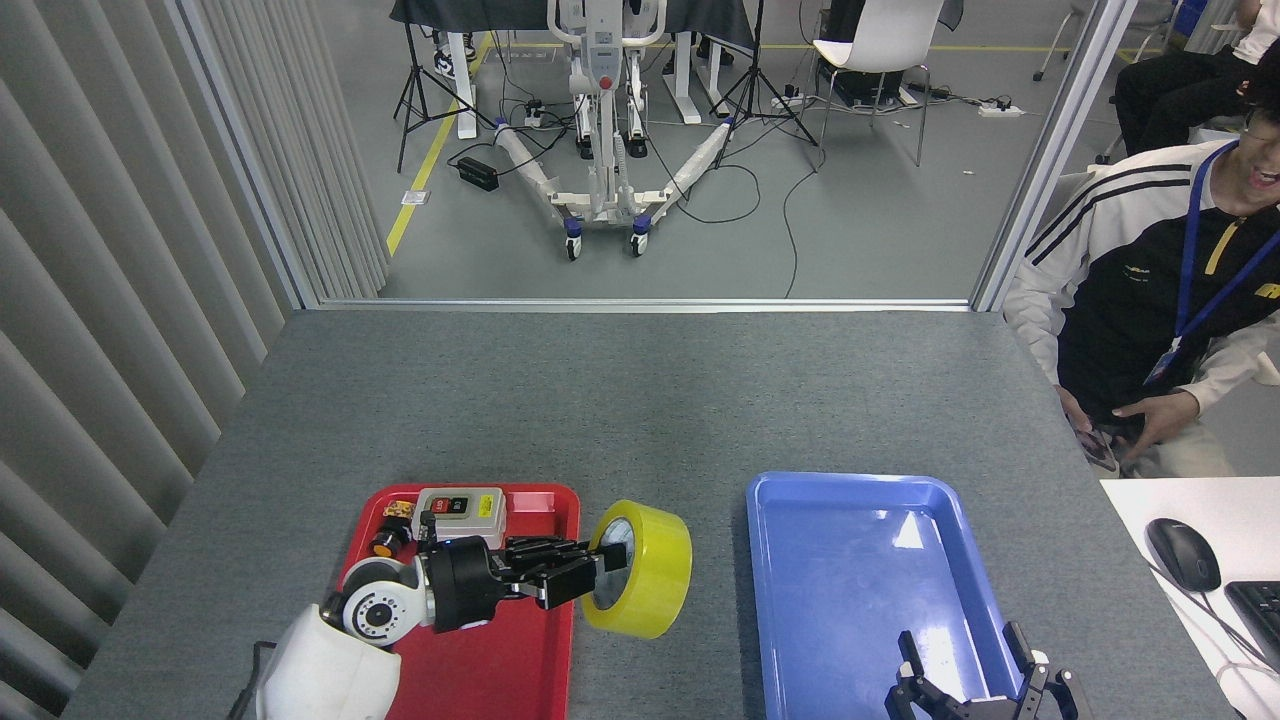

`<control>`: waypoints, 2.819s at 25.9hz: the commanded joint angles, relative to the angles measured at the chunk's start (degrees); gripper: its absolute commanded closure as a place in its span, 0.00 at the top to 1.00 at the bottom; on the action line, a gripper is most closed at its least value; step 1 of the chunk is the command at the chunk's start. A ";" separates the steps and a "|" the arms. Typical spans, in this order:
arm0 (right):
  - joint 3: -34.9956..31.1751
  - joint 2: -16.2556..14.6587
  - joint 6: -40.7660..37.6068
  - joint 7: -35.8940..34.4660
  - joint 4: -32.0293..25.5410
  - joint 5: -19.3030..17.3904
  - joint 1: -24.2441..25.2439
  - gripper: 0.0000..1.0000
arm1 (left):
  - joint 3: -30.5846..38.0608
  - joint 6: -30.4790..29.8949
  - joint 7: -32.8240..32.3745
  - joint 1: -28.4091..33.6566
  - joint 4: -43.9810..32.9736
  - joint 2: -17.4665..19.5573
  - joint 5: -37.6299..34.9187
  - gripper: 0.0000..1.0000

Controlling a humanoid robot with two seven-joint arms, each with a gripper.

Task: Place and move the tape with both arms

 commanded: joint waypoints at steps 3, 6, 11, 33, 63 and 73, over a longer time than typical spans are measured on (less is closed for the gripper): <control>-0.14 -0.78 -6.46 -0.10 0.02 -3.86 -0.43 1.00 | 3.71 0.00 0.25 0.69 0.89 -5.71 1.31 0.00; -0.14 -2.54 -17.89 -3.18 0.02 -9.22 -0.34 1.00 | 3.44 0.00 0.25 1.13 0.89 -5.88 2.28 0.00; -0.05 -3.68 -33.27 -5.02 -0.24 -10.10 -0.52 1.00 | 3.18 0.00 0.16 1.49 1.15 -8.25 2.10 0.00; 10.93 -0.69 -34.85 2.01 2.13 -9.57 -6.05 0.78 | 0.81 0.00 0.07 4.91 -0.08 -9.40 1.40 0.00; 5.40 0.45 -34.85 6.31 1.51 -8.08 -5.79 0.19 | 2.48 0.00 0.60 5.88 -2.01 -9.48 2.19 0.99; -0.14 -0.78 -30.90 3.50 -0.16 -3.86 -5.97 0.18 | 24.63 0.00 10.27 4.74 -1.22 -7.38 -15.30 0.99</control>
